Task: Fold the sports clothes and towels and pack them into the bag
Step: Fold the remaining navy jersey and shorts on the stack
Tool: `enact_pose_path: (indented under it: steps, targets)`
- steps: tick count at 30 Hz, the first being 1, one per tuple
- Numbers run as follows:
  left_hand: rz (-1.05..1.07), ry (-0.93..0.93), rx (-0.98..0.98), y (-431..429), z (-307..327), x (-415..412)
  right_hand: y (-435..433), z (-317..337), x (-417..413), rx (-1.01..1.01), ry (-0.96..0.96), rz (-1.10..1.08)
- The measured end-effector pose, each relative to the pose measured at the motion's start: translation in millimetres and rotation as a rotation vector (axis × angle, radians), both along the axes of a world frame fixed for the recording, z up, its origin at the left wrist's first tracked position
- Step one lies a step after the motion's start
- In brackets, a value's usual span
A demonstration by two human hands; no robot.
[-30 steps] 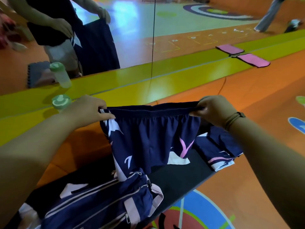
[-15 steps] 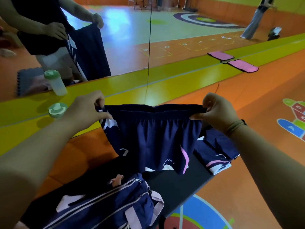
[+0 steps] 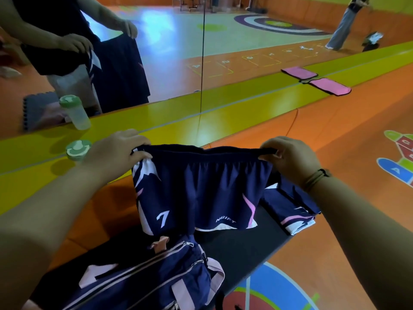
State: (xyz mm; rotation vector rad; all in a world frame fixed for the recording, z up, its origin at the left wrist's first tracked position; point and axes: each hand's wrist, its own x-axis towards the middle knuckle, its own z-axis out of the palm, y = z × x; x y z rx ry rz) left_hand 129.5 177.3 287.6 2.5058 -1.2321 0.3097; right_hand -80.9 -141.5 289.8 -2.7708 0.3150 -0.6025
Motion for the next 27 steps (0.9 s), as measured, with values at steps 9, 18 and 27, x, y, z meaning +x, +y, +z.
enact_pose_path:
  steps: [9, 18, 27]
  targets:
    - [-0.001, -0.192, -0.273, -4, 6, -4, 17, 3, -5, -0.109, -0.349, 0.071]
    - [-0.254, -0.164, -0.341, -44, 32, -16, 42, 31, 15, 0.07, -0.291, 0.258]
    - [-0.352, 0.12, -0.442, -81, 32, -57, 67, 30, 35, 0.166, -0.146, 0.265]
